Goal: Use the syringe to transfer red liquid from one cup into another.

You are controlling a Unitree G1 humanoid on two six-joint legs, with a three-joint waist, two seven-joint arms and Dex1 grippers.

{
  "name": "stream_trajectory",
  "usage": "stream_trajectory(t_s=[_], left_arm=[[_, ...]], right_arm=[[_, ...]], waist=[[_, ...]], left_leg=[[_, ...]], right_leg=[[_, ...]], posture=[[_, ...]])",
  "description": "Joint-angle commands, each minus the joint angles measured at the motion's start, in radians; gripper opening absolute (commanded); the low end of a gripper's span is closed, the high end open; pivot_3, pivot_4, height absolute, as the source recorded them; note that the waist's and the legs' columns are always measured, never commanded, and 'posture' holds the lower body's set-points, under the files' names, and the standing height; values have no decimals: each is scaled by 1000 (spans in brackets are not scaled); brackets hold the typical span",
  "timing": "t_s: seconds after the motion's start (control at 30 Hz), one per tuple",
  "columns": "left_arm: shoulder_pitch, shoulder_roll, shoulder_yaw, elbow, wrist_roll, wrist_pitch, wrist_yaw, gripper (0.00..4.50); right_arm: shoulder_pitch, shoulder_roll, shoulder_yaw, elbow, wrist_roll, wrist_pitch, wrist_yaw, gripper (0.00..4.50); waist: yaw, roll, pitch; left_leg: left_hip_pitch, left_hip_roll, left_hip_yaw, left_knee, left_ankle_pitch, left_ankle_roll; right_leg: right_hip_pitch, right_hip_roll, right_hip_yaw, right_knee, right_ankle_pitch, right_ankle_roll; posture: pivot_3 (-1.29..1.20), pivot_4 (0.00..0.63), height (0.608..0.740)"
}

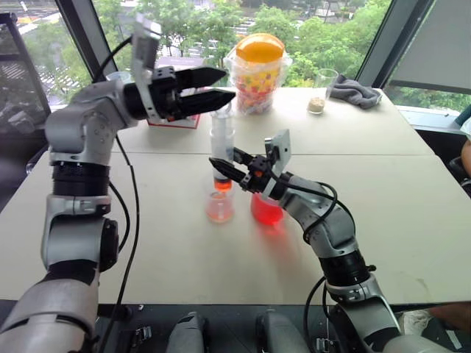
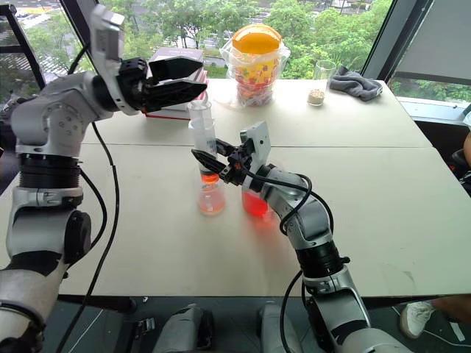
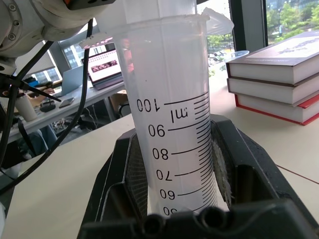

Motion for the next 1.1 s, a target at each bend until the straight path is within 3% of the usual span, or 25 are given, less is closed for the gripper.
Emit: stream_trajectory(t_s=[0.03, 0.1, 0.37, 1.1], left_arm=[[-19, 2, -12, -12, 18, -18, -14, 3634], [-16, 0, -15, -12, 19, -16, -14, 3634], [-20, 3, -10, -6, 21, -13, -18, 27], [173, 26, -85, -125, 62, -36, -39, 27]], right_arm=[[-6, 10, -8, -22, -5, -29, 2, 1415], [-4, 9, -9, -22, -9, -32, 3, 1415], [-3, 10, -10, -23, -19, -35, 5, 1415], [-119, -6, -86, -77, 8, 12, -28, 1415]], waist=[[0, 0, 0], [1, 0, 0], [1, 0, 0], [2, 0, 0]], left_leg=[[0, 0, 0, 0, 0, 0], [0, 0, 0, 0, 0, 0], [0, 0, 0, 0, 0, 0], [0, 0, 0, 0, 0, 0]], right_leg=[[0, 0, 0, 0, 0, 0], [0, 0, 0, 0, 0, 0], [0, 0, 0, 0, 0, 0], [0, 0, 0, 0, 0, 0]], posture=[[0, 150, 740], [0, 150, 740], [0, 150, 740], [0, 150, 740]])
